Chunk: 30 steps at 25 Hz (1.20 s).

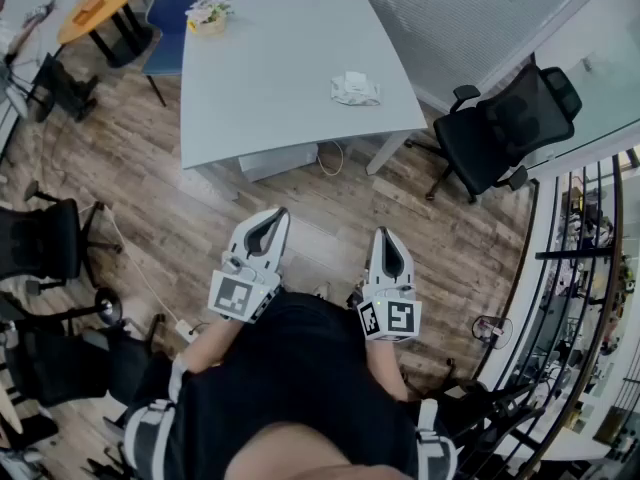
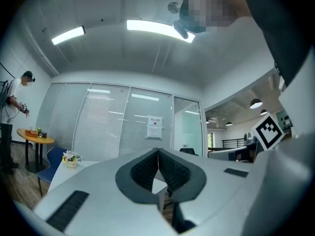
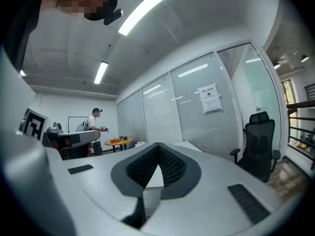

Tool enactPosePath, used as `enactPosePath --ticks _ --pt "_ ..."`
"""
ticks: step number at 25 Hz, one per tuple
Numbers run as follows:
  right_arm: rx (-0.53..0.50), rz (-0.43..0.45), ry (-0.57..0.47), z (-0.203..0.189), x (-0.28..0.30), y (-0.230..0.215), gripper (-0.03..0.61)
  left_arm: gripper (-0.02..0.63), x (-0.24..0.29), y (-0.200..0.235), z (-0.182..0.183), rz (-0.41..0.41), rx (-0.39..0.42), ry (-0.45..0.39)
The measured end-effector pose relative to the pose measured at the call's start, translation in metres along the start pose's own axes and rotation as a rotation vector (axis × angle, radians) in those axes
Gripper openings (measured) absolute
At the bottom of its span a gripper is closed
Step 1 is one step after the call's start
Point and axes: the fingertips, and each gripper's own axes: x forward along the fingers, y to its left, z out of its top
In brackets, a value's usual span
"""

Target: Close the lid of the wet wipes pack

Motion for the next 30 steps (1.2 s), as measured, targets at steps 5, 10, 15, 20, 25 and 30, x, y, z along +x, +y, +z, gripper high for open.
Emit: enactPosePath --ticks 5,10,15,20,25,30 --pt "0.002 0.001 -0.004 0.001 0.002 0.005 0.021 0.023 -0.002 0.005 0.005 0.005 -0.007 -0.019" --pt "0.014 -0.015 -0.022 0.002 0.005 0.002 0.021 0.023 -0.001 0.008 0.006 0.005 -0.010 -0.022" --pt "0.036 -0.058 0.018 -0.019 0.013 -0.002 0.090 0.023 -0.008 0.014 0.001 0.004 -0.016 -0.014" --pt "0.034 -0.079 0.045 -0.028 0.020 0.009 0.117 0.023 -0.013 0.030 -0.002 -0.010 -0.032 -0.003" --pt "0.038 -0.092 0.048 -0.032 0.033 0.027 0.117 0.023 -0.019 0.052 0.000 -0.032 -0.036 -0.014" --pt "0.018 -0.122 0.054 -0.035 0.050 0.046 0.117 0.023 -0.022 0.079 -0.014 -0.071 -0.061 0.015"
